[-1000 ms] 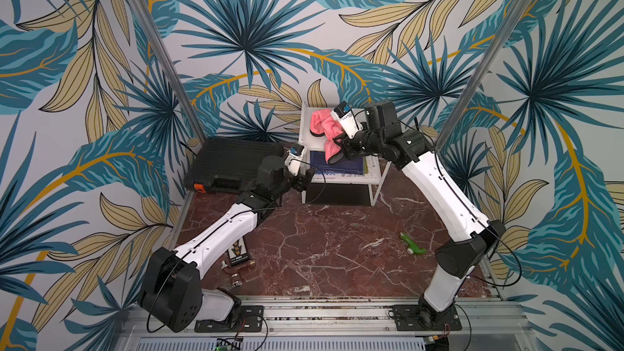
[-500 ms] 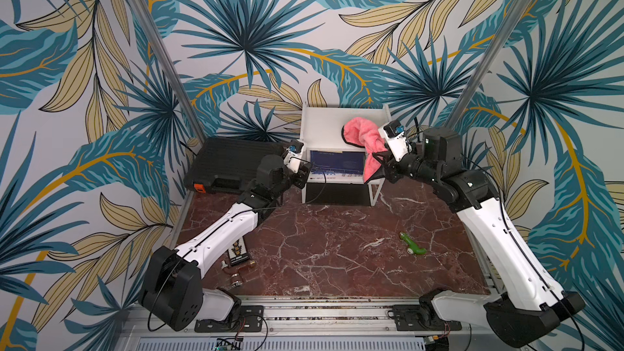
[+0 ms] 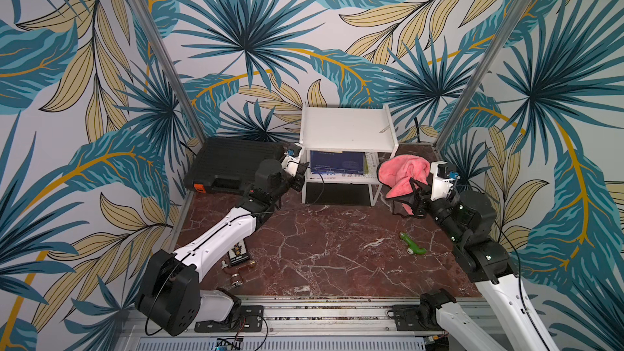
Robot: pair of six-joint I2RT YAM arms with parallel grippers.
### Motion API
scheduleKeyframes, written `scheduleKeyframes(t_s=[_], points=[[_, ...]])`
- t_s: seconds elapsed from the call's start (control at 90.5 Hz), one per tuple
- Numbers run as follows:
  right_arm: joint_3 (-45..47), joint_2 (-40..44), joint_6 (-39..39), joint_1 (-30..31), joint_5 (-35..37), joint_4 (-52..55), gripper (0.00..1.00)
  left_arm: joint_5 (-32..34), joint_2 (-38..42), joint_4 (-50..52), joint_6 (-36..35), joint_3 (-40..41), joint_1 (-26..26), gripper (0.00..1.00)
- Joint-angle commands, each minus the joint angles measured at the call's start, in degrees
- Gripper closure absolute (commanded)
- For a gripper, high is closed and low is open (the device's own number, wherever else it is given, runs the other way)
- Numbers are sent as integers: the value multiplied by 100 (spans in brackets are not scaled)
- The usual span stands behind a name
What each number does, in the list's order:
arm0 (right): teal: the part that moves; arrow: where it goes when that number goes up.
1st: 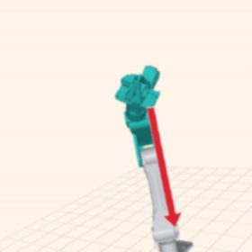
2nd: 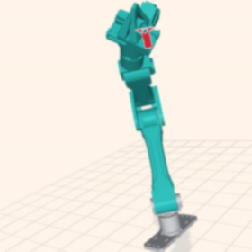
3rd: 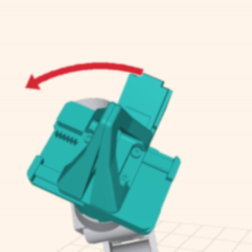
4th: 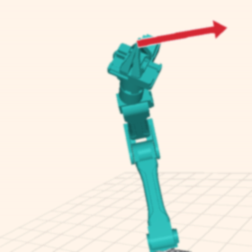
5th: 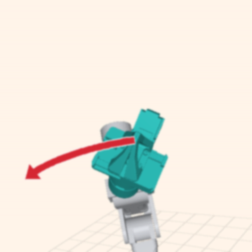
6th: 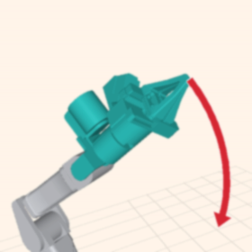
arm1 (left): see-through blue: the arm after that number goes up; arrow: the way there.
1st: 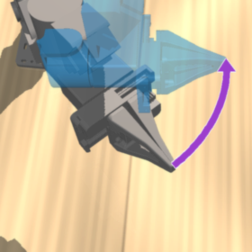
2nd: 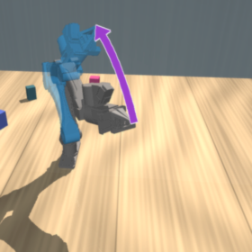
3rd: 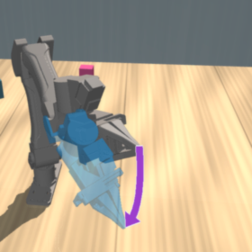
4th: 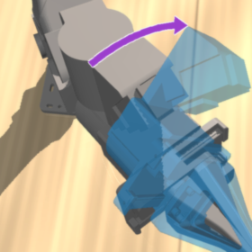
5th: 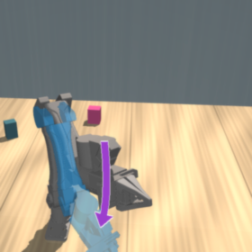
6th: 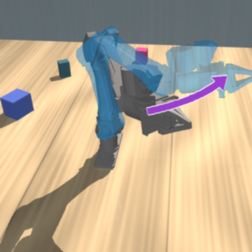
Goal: Wipe the bookshelf clean with a cloth
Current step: Place the cleaning item at the center of the board.
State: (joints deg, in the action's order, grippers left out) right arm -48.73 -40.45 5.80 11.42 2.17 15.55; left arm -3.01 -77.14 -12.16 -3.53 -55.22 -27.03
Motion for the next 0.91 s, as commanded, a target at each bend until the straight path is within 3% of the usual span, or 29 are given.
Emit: scheduleKeyframes(t_s=[0.0, 0.221, 0.342, 0.409, 0.475, 0.563, 0.607, 0.729, 0.895], points=[[608, -164, 335, -249, 904, -252, 100, 745, 337, -273, -200, 112, -83, 100], [1550, -1138, -102, -940, 669, -1647, 100, 872, 354, -88, -309, 81, -209, 100], [1696, -1875, -321, -1016, 1326, -2012, 97, 1102, 370, -39, -246, 113, -209, 100], [1675, -1979, -344, -1024, 1350, -1967, 100, 1219, 363, 14, -199, 110, -177, 100], [1699, -1813, -308, -1028, 864, -1949, 100, 1246, 337, 131, -130, 67, -90, 100], [1720, -1424, -182, -1016, -833, -2092, 100, 1239, 319, 154, -37, 47, 29, 100], [1748, -1289, 89, -998, -1151, -2232, 100, 1241, 291, 164, -18, 25, 63, 100], [1612, -1375, -140, -1004, -190, -1788, 100, 1166, 219, 268, 1, -93, 82, 100], [1946, -1895, 44, -1018, 1473, -2209, 98, 1082, 234, 250, 116, -15, 79, 92]])
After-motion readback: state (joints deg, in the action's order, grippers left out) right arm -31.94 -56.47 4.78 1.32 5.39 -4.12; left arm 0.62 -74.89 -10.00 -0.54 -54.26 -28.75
